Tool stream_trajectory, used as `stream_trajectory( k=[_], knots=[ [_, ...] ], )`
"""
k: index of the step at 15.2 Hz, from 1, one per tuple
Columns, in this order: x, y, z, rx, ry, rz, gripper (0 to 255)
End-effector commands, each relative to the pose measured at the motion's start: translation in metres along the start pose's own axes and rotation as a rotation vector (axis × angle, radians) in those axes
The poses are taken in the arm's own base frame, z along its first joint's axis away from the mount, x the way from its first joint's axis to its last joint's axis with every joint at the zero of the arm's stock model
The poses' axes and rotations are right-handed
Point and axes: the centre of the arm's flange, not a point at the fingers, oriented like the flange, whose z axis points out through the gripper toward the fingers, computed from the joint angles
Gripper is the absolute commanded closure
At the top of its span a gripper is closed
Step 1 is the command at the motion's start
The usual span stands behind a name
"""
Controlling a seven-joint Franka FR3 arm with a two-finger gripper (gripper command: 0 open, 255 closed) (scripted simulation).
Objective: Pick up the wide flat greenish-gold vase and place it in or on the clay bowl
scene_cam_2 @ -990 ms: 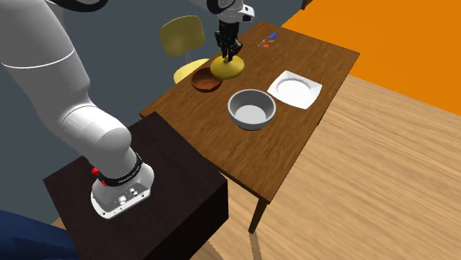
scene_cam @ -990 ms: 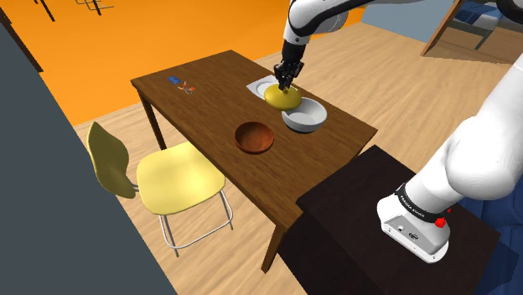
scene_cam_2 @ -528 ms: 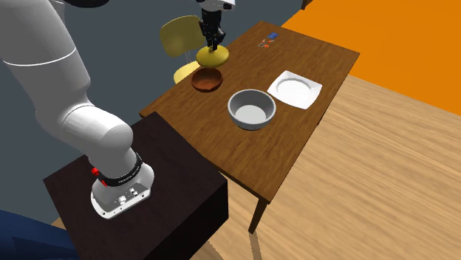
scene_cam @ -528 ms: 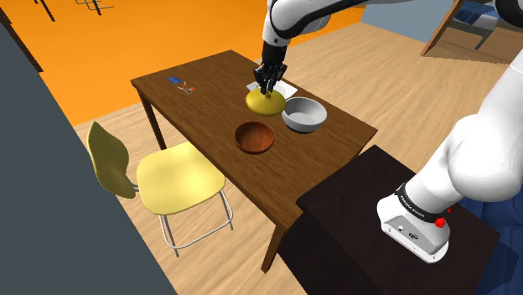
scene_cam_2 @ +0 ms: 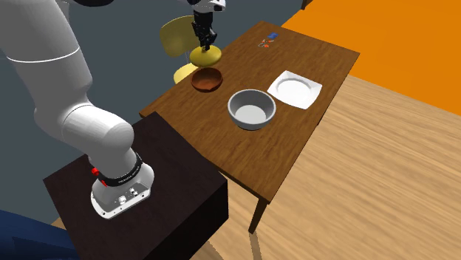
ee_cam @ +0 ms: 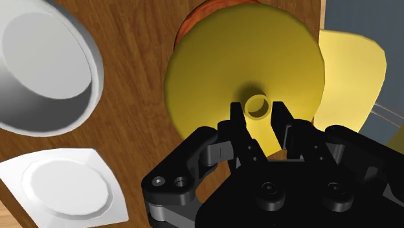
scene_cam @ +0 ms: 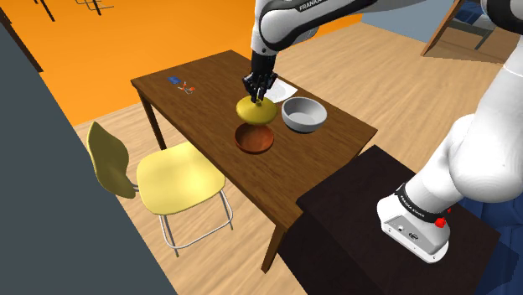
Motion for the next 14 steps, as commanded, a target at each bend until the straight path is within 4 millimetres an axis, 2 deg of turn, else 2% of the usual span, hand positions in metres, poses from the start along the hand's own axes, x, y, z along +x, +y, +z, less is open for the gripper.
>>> stream_trajectory(
  k=[1, 14],
  knots=[
    [0.0, 0.001, 0.01, 0.0, 0.001, 0.0, 255],
    [0.0, 0.006, 0.079, 0.0, 0.001, 0.0, 255]
  ],
)
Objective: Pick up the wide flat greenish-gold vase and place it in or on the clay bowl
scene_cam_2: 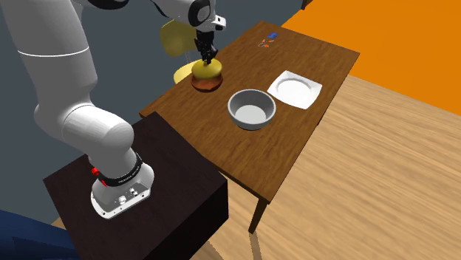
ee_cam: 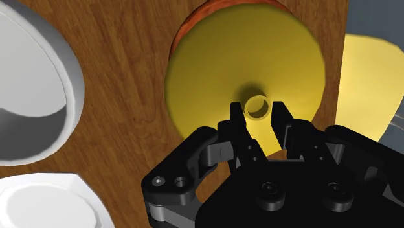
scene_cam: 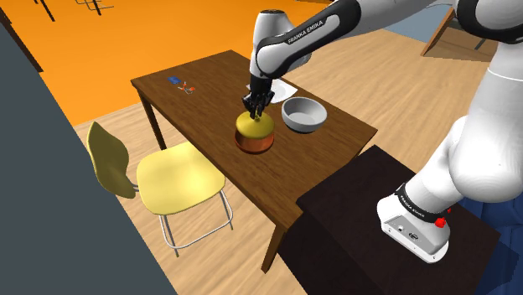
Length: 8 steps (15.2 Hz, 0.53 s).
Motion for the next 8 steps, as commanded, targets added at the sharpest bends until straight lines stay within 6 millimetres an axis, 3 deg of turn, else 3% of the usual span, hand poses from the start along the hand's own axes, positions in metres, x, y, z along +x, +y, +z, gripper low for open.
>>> stream_trajectory(
  k=[1, 3, 8],
  knots=[
    [0.0, 0.001, 0.01, 0.0, 0.001, 0.0, 255],
    [0.0, 0.002, 0.022, 0.0, 0.001, 0.0, 255],
    [0.0, 0.002, 0.022, 0.0, 0.001, 0.0, 255]
  ],
)
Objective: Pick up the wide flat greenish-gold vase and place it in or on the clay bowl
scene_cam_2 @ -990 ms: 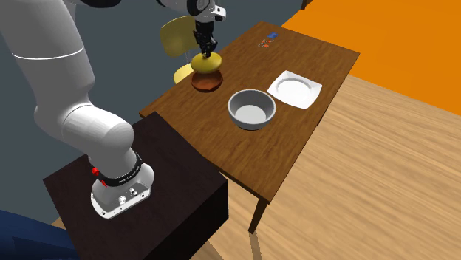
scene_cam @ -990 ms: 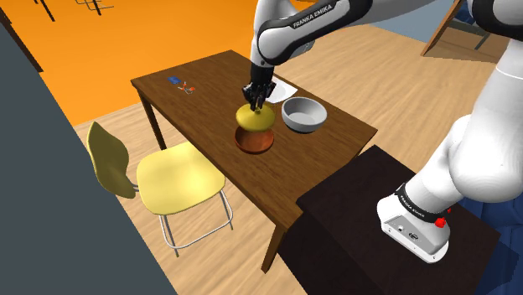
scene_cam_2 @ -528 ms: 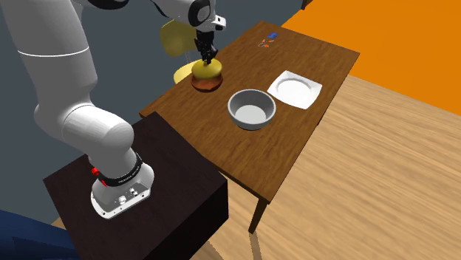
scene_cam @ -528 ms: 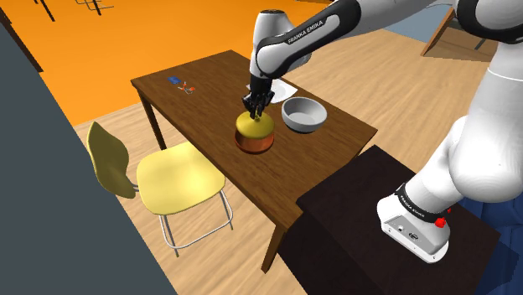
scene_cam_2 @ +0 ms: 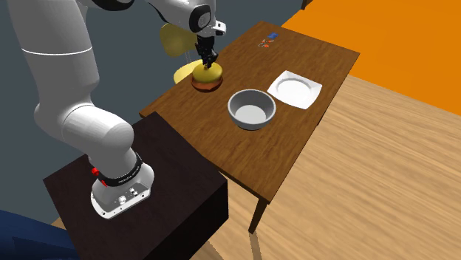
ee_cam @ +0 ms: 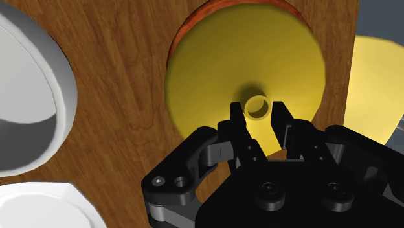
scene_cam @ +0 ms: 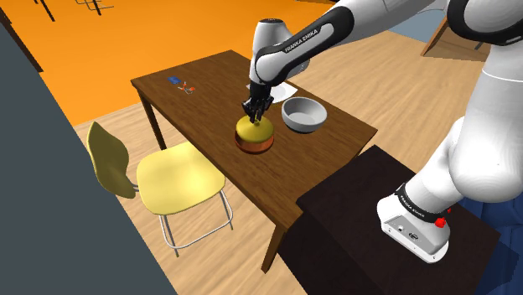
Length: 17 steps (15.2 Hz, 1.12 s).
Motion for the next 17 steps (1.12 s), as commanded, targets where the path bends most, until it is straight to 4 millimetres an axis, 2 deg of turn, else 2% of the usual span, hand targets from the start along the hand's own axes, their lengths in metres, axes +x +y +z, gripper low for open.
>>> stream_trajectory(
  k=[1, 2, 3, 8, 12, 17],
  knots=[
    [0.0, 0.0, 0.0, 0.0, 0.001, 0.0, 255],
    [0.0, 0.0, 0.0, 0.0, 0.001, 0.0, 255],
    [0.0, 0.0, 0.0, 0.0, 0.001, 0.0, 0],
    [0.0, 0.0, 0.0, 0.0, 0.001, 0.0, 0],
    [0.0, 0.0, -0.05, 0.0, 0.001, 0.0, 0],
    [0.0, 0.0, -0.05, 0.0, 0.001, 0.0, 0]
  ],
)
